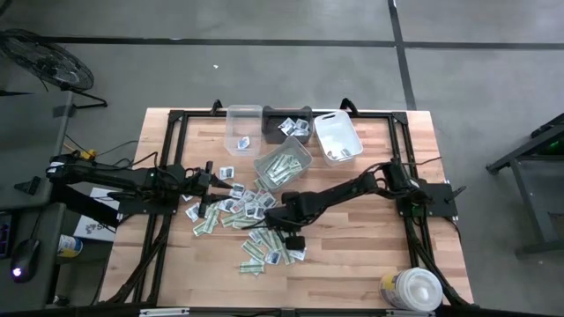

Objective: Pick & Place First Aid Supplies
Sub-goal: Put the bandage pack into the gray bin

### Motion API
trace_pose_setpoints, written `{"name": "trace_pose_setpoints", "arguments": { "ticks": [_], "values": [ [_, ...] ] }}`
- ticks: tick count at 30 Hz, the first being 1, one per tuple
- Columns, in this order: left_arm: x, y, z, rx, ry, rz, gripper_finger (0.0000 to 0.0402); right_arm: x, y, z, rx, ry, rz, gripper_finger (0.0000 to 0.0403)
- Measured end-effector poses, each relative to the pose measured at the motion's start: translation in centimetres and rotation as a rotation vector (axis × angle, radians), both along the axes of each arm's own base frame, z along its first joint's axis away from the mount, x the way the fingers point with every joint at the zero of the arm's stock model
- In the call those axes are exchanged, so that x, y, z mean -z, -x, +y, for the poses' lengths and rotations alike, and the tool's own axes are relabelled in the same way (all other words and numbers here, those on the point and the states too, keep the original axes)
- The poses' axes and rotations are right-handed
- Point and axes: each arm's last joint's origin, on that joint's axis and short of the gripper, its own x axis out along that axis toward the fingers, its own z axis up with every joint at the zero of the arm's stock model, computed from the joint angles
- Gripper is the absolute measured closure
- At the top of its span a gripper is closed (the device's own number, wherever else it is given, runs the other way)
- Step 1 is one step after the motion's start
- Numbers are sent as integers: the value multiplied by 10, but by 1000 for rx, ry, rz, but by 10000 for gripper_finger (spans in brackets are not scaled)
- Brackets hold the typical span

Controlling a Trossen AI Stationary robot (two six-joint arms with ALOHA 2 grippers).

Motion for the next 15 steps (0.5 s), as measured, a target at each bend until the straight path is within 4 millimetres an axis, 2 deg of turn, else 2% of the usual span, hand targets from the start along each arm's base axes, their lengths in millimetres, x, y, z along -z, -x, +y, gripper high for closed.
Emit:
{"name": "trace_pose_setpoints", "arguments": {
  "ticks": [7, 15],
  "values": [
    [0, 0, 0, 0, 0, 0, 252, -4, 0, -2, 108, -37, -2, 402],
    [0, 0, 0, 0, 0, 0, 252, -29, 7, -6, 204, -70, -23, 403]
  ]
}}
